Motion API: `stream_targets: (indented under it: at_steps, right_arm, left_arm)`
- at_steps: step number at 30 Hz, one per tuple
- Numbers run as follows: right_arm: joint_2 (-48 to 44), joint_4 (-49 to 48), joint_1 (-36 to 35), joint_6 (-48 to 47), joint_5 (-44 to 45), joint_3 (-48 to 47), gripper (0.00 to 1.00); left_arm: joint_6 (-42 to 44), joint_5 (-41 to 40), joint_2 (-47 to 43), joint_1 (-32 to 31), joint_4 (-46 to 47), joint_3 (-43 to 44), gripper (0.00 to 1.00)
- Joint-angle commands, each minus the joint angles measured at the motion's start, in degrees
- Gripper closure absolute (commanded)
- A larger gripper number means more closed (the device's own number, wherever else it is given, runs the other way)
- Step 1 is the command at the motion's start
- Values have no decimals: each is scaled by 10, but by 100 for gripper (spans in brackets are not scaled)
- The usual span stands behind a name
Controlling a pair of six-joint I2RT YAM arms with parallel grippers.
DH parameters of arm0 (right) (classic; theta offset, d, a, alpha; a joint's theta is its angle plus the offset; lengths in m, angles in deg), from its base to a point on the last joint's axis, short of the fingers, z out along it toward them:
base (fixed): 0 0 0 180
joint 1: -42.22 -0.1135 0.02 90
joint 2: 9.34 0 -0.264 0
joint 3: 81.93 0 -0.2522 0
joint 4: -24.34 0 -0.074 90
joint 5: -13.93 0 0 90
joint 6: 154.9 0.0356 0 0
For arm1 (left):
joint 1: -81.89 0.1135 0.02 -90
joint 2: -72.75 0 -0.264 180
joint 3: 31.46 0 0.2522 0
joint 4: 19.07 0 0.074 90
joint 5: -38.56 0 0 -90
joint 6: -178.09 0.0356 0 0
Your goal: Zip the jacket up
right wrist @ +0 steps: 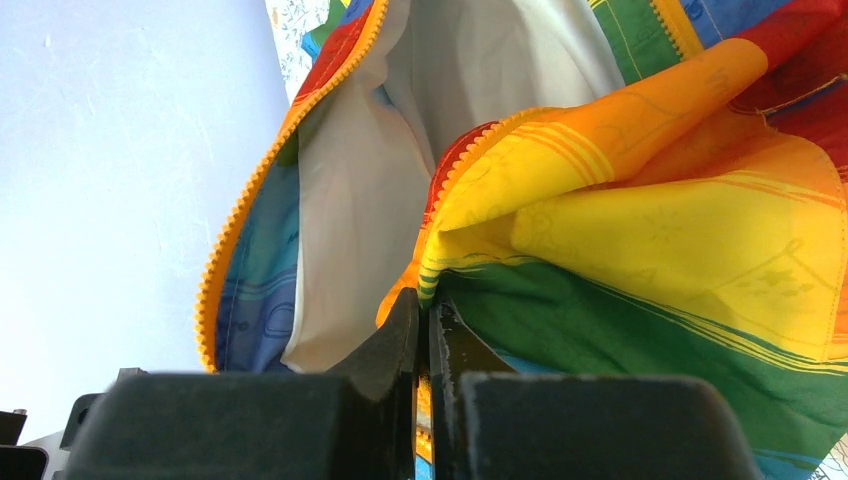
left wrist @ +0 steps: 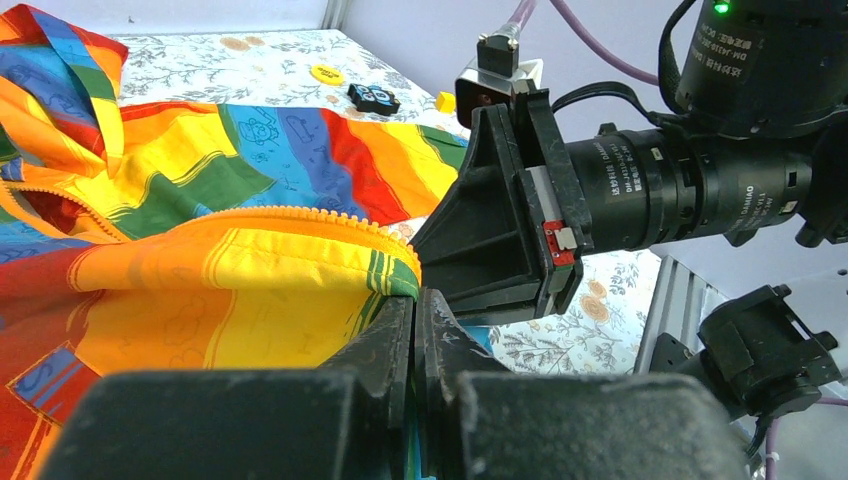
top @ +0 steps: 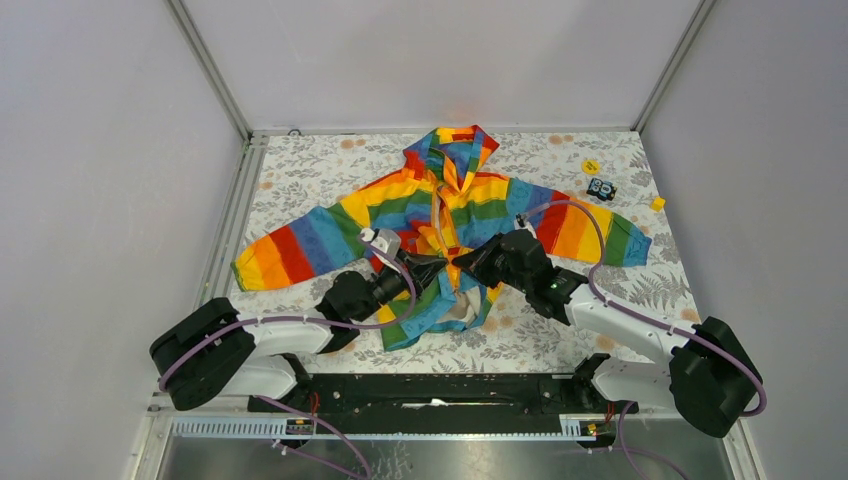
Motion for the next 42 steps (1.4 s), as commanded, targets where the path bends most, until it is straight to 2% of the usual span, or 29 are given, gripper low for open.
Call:
stream_targets:
  at_steps: [1, 31, 36, 39, 42]
  right_arm:
    - [-16, -16, -5, 8, 4, -9, 100]
    - [-10, 6, -5, 18, 7, -17, 100]
    - [-7, 11, -6, 24, 5, -18, 100]
    - [-10, 21, -6, 31, 12, -20, 100]
    - [-11, 37, -6, 41, 15, -22, 100]
  left_arm:
    - [11, -14, -10, -3, 43, -2, 100]
    - [55, -17, -17, -4, 5, 18, 100]
    - [18, 3, -22, -3, -74, 57, 100]
    - [-12, 0, -19, -4, -56, 44, 94]
    - [-15, -17, -17, -5, -27, 25, 94]
